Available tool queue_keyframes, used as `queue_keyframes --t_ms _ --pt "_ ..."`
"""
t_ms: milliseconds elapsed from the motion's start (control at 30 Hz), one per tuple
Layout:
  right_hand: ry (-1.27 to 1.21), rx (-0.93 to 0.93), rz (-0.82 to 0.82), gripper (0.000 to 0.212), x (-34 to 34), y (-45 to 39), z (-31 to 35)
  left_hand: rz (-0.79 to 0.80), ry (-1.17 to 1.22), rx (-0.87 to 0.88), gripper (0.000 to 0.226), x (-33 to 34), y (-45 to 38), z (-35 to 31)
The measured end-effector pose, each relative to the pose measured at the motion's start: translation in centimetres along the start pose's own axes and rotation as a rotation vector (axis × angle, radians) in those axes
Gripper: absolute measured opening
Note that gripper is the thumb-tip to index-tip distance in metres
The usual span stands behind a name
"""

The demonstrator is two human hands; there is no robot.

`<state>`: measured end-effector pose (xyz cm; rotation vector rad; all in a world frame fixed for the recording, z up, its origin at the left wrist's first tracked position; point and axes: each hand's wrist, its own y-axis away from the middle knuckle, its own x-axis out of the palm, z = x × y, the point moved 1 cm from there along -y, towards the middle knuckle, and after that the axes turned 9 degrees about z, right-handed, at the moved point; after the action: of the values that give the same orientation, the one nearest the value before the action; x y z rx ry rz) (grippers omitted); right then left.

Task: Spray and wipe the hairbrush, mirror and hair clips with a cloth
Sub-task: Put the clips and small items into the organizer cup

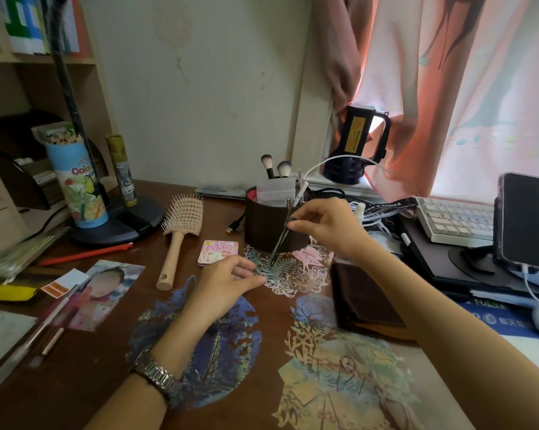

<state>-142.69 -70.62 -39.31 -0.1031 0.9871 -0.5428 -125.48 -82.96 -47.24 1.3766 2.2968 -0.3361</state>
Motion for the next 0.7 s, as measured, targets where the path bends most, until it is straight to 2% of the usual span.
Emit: queue_keyframes --t_ms 300,700 --pt "0.151 -0.065 -0.086 0.017 -4.1 -3.8 1.0 -0.002 -0.05 -0.011 0.023 0.2 -0.1 0.1" --pt "0.261 -0.14 -0.09 0.018 -4.3 -6.5 1.7 -0.017 -0.029 -0.013 0.021 -0.1 -0.4 0.1"
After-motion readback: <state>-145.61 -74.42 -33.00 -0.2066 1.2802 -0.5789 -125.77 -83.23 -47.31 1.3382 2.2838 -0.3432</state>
